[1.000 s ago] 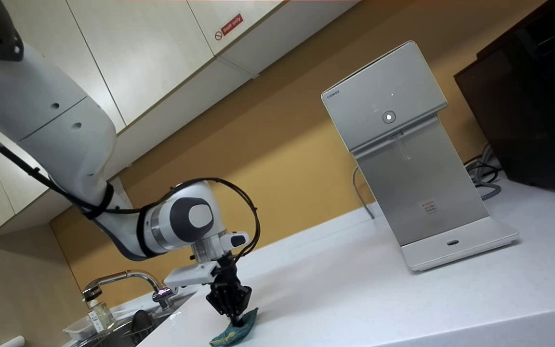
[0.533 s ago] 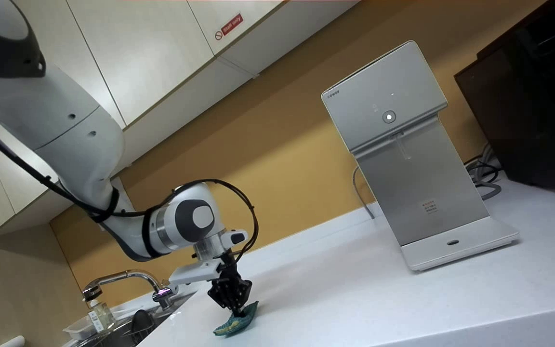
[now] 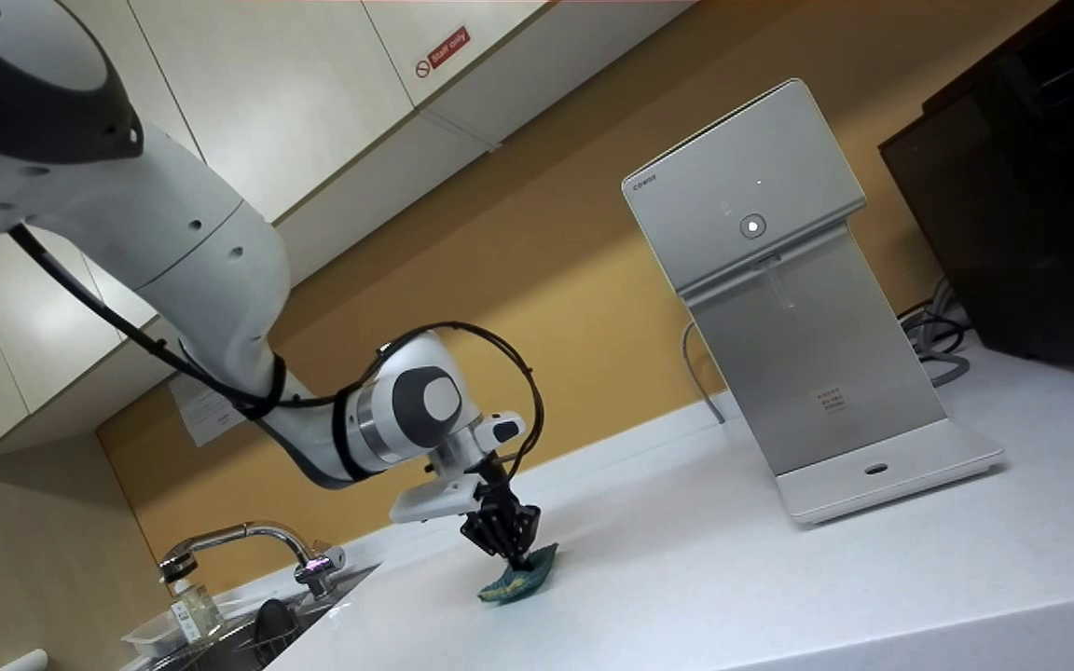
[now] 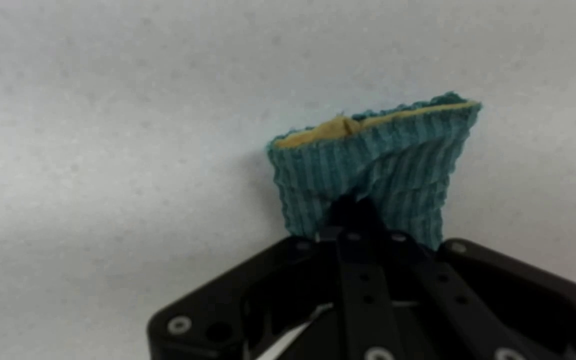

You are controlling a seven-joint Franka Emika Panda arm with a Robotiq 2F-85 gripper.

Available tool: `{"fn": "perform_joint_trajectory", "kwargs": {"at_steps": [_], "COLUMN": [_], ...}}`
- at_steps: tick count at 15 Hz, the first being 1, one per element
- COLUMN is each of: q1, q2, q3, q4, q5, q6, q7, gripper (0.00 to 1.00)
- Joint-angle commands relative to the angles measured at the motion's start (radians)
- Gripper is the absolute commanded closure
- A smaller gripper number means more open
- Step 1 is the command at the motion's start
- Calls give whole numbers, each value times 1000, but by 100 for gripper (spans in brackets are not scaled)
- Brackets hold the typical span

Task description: Clean the counter

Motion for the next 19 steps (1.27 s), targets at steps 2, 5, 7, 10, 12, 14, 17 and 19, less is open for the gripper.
{"fn": "perform_joint_trajectory", "kwargs": {"at_steps": [2,5,7,10,12,14,17,19], "q1": [3,7,12,25,29,29,16,12], "q2": [-38,-58,-73,-111,-144,-179,-225,-243], "q3": [-3,1,-4,-19,-22,-18,18,35], "q4": [-43,-48,-41,-31,-22,-14,-5,-4], "q5": [-17,-17,-32,-95,-145,-184,-148,-124], "q6": [-20,-30,-30,-33,-50,-89,-193,-246], "q7": [45,49,64,101,132,158,113,93], "gripper": [99,73,65,45,31,17,1,0]}}
